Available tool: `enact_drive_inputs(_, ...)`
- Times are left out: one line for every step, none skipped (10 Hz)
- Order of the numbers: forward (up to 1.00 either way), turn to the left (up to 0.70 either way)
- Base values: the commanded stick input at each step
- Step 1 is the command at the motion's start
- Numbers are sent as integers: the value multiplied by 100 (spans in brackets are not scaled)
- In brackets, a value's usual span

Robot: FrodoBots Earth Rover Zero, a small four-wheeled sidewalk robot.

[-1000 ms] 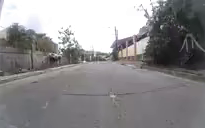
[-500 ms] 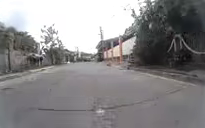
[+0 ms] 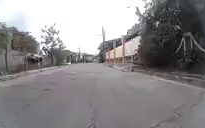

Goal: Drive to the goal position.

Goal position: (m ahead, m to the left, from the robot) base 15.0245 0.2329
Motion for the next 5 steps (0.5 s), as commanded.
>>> enact_drive_inputs(100, -20)
enact_drive_inputs(100, -35)
enact_drive_inputs(100, -35)
enact_drive_inputs(100, -35)
enact_drive_inputs(100, -31)
